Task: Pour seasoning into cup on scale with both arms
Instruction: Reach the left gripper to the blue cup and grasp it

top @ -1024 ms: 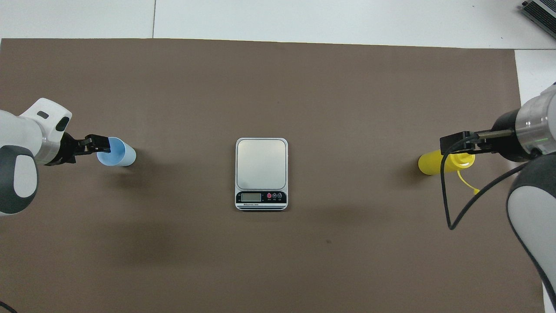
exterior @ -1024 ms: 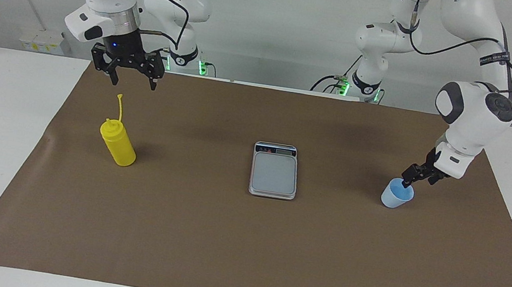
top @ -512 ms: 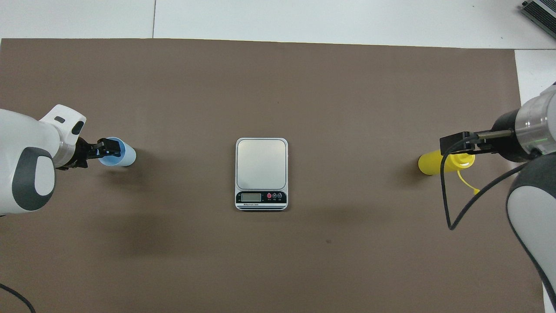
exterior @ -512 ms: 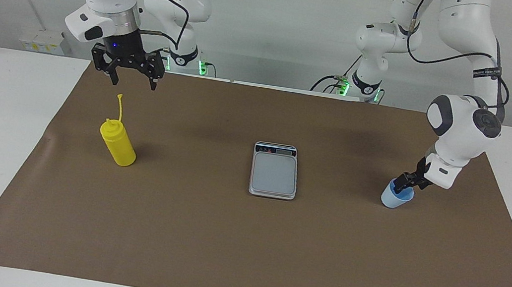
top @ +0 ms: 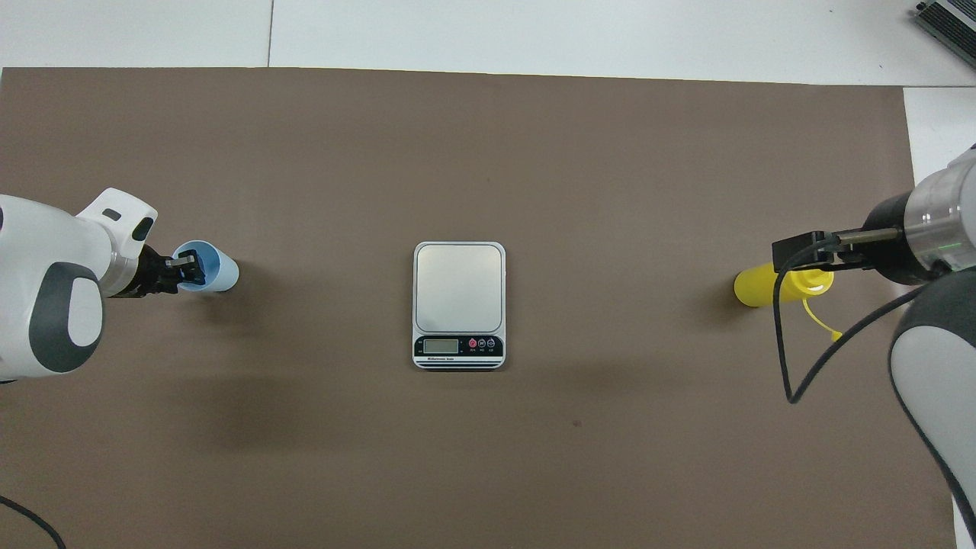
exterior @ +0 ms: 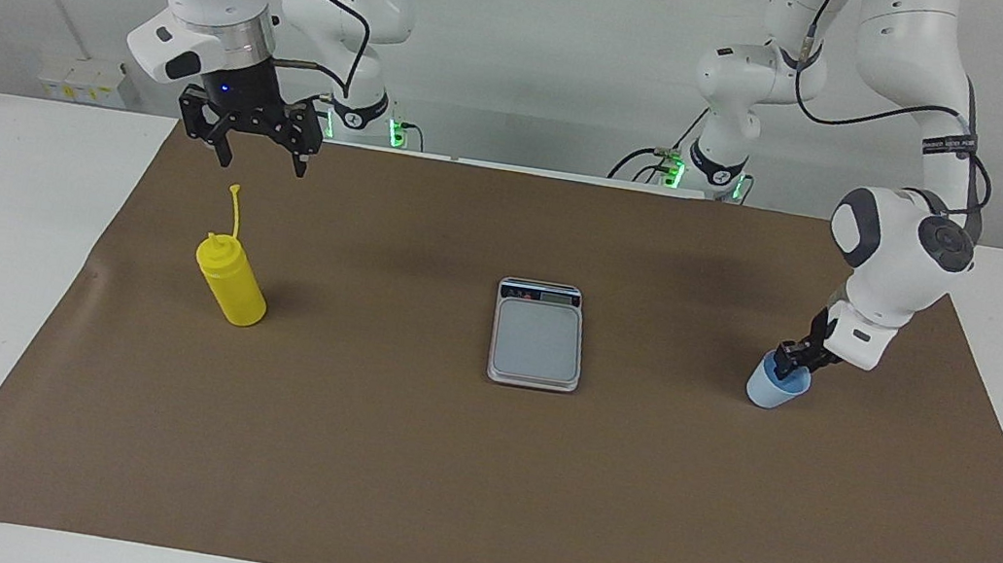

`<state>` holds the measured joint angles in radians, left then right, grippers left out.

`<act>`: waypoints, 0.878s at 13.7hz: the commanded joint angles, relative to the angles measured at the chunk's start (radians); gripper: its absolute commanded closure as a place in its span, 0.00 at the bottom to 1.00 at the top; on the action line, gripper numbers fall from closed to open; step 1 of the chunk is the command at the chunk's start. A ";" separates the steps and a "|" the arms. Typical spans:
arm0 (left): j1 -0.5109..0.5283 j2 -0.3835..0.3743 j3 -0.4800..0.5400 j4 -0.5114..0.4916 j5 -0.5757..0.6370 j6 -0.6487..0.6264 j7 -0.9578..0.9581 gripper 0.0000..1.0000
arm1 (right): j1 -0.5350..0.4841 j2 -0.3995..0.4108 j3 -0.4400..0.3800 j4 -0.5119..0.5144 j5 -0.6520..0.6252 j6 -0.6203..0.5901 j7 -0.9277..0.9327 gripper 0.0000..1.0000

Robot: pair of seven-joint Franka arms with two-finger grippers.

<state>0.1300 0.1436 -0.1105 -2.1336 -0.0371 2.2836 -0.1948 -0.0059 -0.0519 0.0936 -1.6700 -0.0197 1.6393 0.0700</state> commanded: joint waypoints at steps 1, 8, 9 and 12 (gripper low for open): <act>-0.007 -0.001 0.006 0.023 -0.012 -0.001 0.037 1.00 | -0.009 -0.020 0.005 -0.019 0.001 -0.026 -0.013 0.00; -0.024 -0.021 -0.006 0.340 0.002 -0.404 0.103 1.00 | 0.001 -0.040 0.005 -0.048 0.003 -0.024 0.042 0.00; -0.041 -0.035 -0.006 0.357 0.006 -0.447 0.101 1.00 | 0.004 -0.040 0.005 -0.048 0.003 -0.024 0.054 0.00; -0.136 -0.087 -0.008 0.373 0.054 -0.550 0.091 1.00 | 0.004 -0.040 0.005 -0.048 0.003 -0.018 0.057 0.00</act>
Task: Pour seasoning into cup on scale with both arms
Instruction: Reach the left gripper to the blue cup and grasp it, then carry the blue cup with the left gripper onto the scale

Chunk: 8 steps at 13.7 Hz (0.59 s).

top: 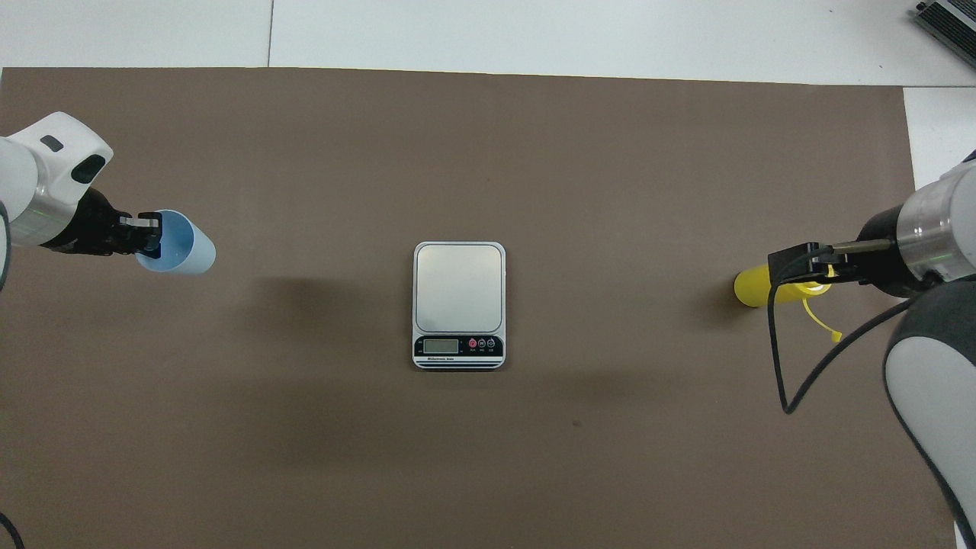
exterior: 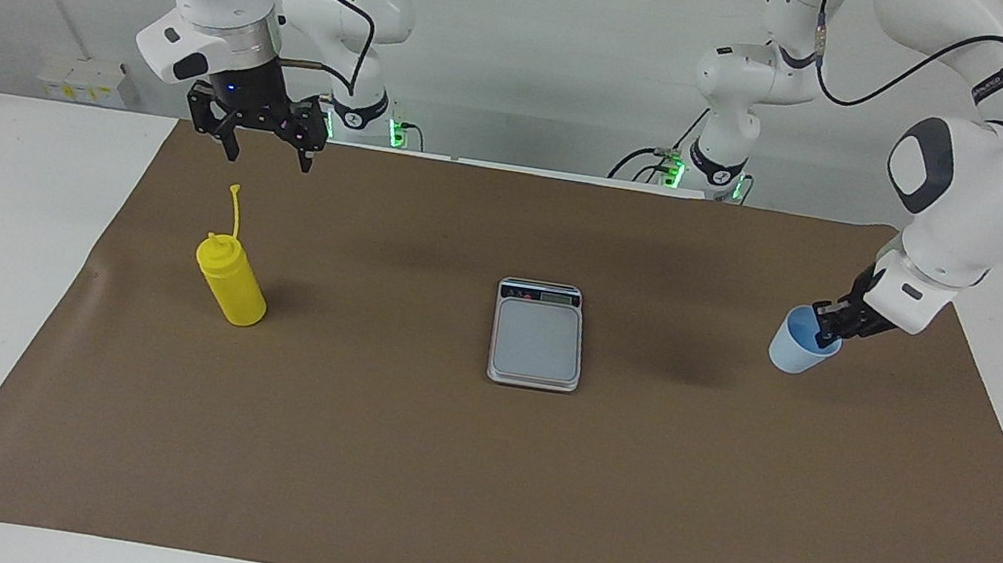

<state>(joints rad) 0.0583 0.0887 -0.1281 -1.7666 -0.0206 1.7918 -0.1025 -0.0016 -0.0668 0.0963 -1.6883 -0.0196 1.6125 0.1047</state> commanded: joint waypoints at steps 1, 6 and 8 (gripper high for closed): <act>-0.108 -0.035 0.012 0.012 0.047 -0.086 -0.009 1.00 | -0.001 -0.025 0.002 -0.030 0.003 0.010 0.023 0.00; -0.340 -0.043 0.002 -0.014 0.060 -0.068 -0.291 1.00 | -0.001 -0.025 0.002 -0.030 0.003 0.012 0.021 0.00; -0.409 -0.024 0.002 -0.036 0.059 0.004 -0.388 1.00 | -0.001 -0.025 0.002 -0.030 0.003 0.013 0.021 0.00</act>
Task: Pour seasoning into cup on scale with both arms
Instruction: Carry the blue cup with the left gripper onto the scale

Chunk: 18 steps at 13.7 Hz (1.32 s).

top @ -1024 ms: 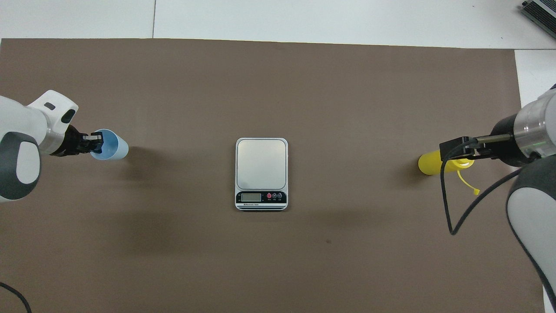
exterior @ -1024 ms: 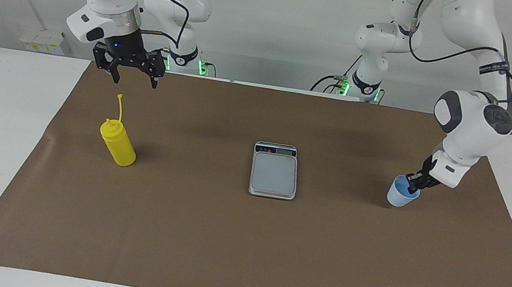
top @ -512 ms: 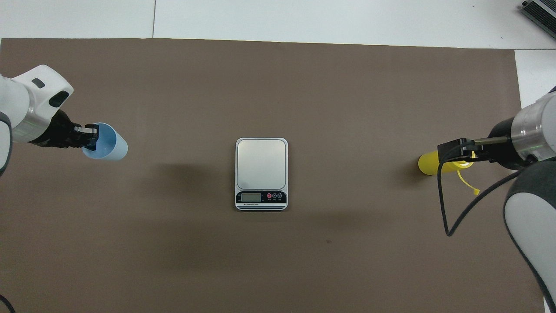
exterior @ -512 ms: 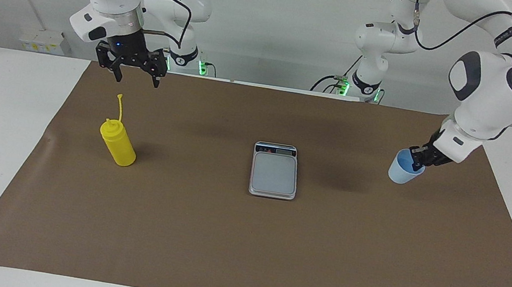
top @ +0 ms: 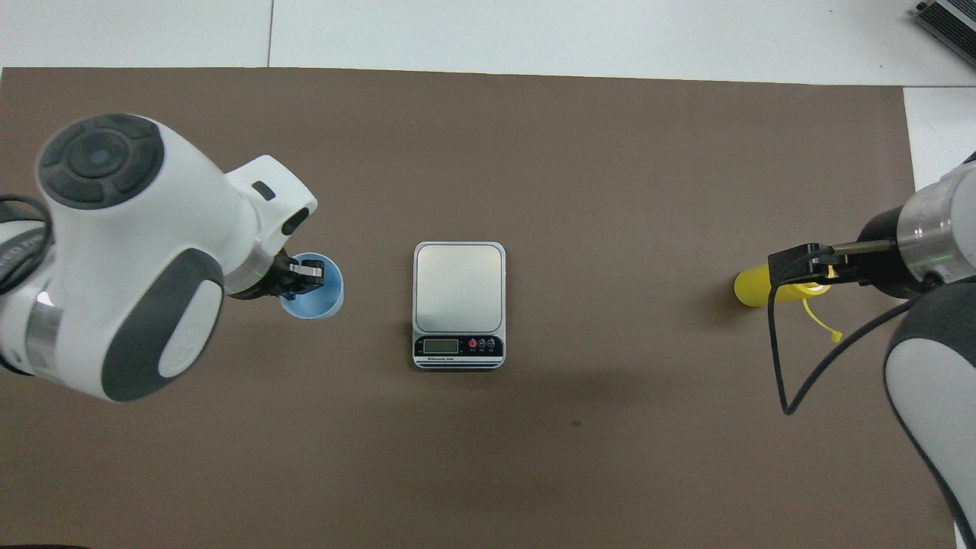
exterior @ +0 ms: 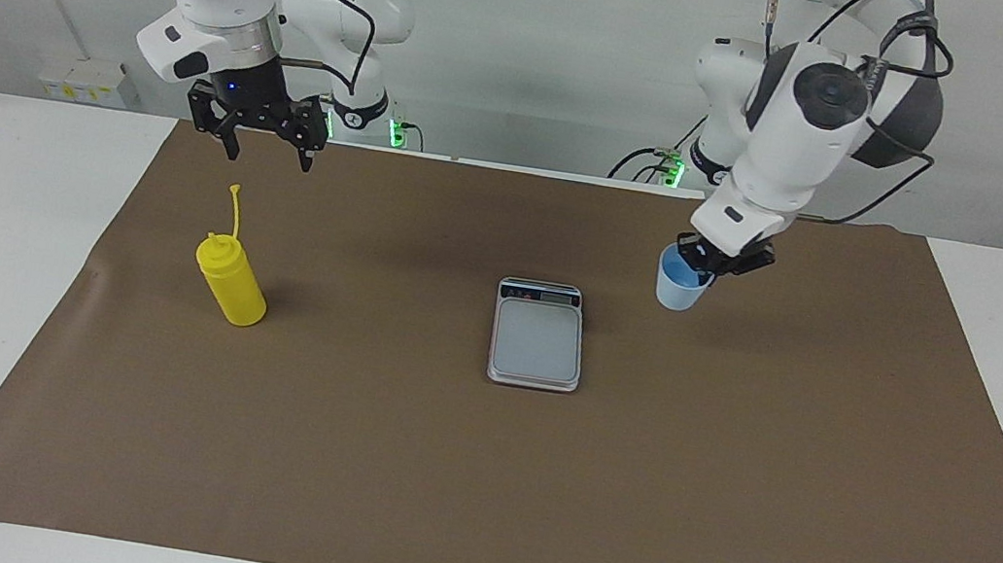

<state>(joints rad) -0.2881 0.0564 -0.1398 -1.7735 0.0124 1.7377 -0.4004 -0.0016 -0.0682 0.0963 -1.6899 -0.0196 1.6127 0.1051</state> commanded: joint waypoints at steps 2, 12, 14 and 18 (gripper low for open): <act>-0.100 0.028 0.012 -0.043 0.015 0.133 -0.146 1.00 | -0.003 -0.024 0.002 -0.028 0.003 0.013 0.018 0.00; -0.220 0.212 0.014 0.029 -0.026 0.358 -0.390 1.00 | -0.003 -0.024 0.002 -0.034 0.003 0.015 0.013 0.00; -0.230 0.243 0.014 0.029 -0.023 0.385 -0.394 1.00 | -0.003 -0.024 0.002 -0.036 0.003 0.013 0.016 0.00; -0.226 0.260 0.014 0.026 0.006 0.408 -0.397 1.00 | -0.003 -0.025 0.002 -0.037 0.003 0.013 0.015 0.00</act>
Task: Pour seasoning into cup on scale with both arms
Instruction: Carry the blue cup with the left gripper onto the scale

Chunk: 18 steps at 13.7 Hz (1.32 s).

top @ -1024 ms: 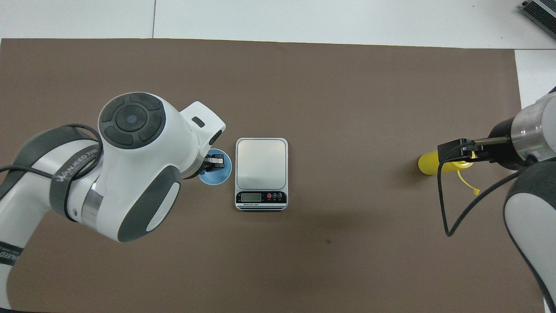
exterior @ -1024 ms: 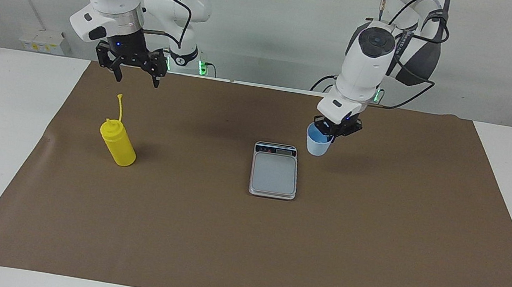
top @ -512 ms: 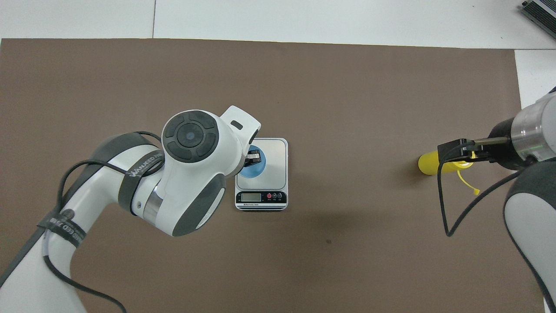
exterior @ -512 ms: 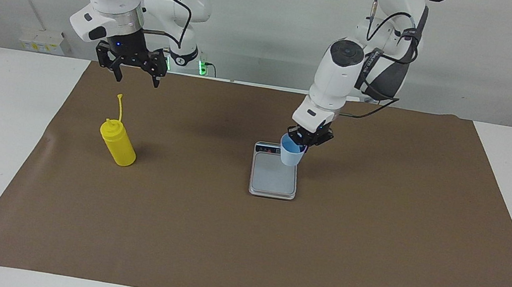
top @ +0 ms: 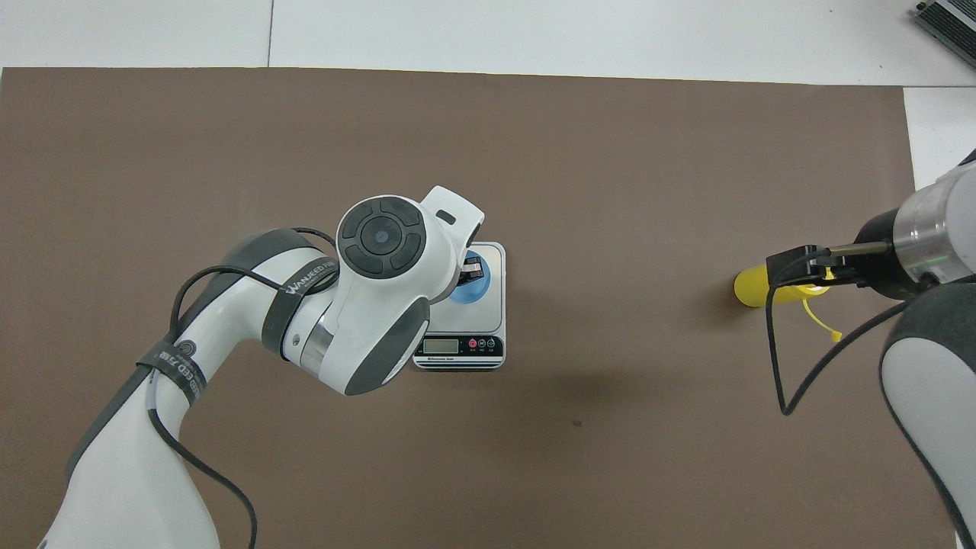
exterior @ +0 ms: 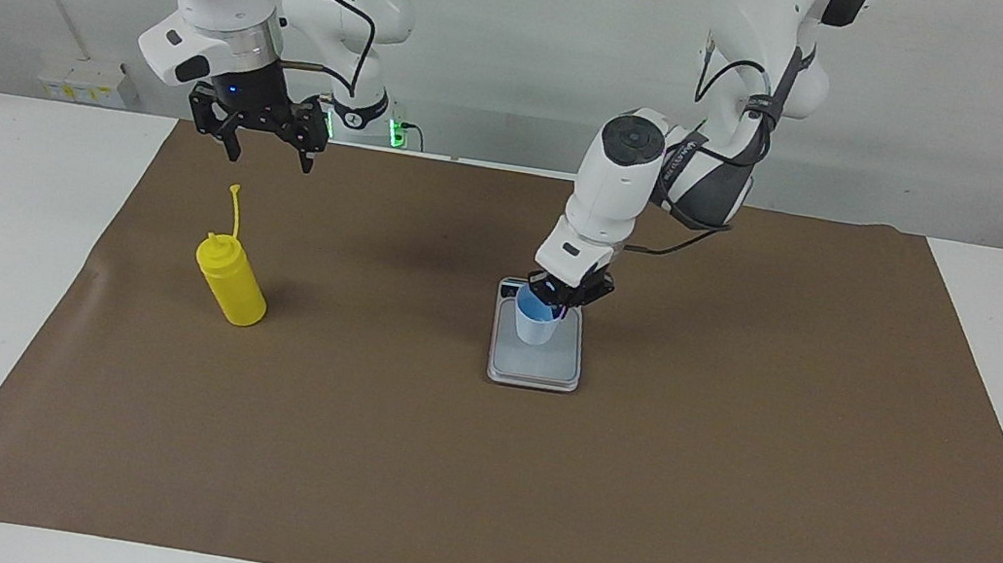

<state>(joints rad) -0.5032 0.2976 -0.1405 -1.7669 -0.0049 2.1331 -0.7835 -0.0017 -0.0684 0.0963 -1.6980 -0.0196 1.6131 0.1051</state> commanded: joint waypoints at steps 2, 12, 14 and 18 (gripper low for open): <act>-0.006 0.031 0.015 0.020 0.040 0.022 -0.010 1.00 | -0.003 -0.025 0.002 -0.029 0.003 0.013 0.016 0.00; -0.005 0.040 0.015 0.007 0.042 0.047 0.015 1.00 | -0.003 -0.025 0.002 -0.029 0.003 0.011 0.011 0.00; -0.005 0.040 0.015 0.003 0.042 0.050 0.018 1.00 | -0.004 -0.025 0.002 -0.029 0.003 0.011 0.010 0.00; -0.002 0.038 0.015 -0.003 0.042 0.051 0.032 0.90 | -0.008 -0.025 0.002 -0.028 0.003 0.008 0.008 0.00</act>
<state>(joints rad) -0.5031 0.3312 -0.1301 -1.7677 0.0140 2.1651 -0.7628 -0.0021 -0.0692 0.0961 -1.6997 -0.0196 1.6131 0.1051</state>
